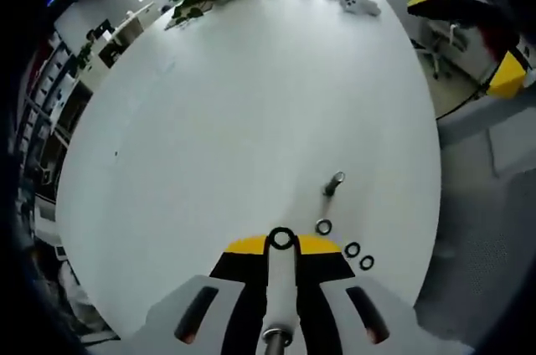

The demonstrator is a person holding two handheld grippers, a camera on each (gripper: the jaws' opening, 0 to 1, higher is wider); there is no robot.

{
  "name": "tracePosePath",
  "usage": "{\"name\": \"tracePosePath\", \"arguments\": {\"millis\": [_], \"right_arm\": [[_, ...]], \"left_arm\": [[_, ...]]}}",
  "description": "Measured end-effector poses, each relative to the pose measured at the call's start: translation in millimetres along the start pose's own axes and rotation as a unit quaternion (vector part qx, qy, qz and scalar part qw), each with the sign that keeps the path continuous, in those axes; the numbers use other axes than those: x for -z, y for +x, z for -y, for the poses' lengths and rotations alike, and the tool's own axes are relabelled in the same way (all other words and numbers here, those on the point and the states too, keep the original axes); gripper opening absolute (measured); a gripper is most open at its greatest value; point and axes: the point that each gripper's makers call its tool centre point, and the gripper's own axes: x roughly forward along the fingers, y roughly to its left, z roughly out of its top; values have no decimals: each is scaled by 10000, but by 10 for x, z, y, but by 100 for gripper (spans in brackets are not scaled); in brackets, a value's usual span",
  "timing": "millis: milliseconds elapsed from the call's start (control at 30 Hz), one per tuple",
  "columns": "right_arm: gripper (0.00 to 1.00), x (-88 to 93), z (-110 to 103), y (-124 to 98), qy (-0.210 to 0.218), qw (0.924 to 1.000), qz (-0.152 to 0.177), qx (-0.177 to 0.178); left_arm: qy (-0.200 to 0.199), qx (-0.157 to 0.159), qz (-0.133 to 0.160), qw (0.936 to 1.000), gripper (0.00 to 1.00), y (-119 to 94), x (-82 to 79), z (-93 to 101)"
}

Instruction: Place the washer onto the threaded stud by aligning its center hole with the stud, sliding it down to the base, and recovering from edge contact or off-axis alignment until the washer reaches the visible bottom stop.

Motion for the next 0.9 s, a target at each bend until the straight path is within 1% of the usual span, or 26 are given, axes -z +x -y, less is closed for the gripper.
{"name": "tracePosePath", "arguments": {"millis": [133,367,500,667,900], "right_arm": [[54,2,12,1,-9,10000,-8,24],[54,12,23,-2,-52,10000,-24,71],[54,9,21,-4,-64,9999,-22,76],[54,-1,28,-7,-66,9999,4,91],[54,5,23,-4,-58,10000,-4,75]], "left_arm": [[71,-41,162,9998,8,-125,-127,61],[163,-28,238,9996,8,-237,-251,96],[267,-3,214,9994,8,-255,-290,125],[374,44,195,9991,8,-221,-345,153],[527,129,161,9984,8,-174,-392,262]]}}
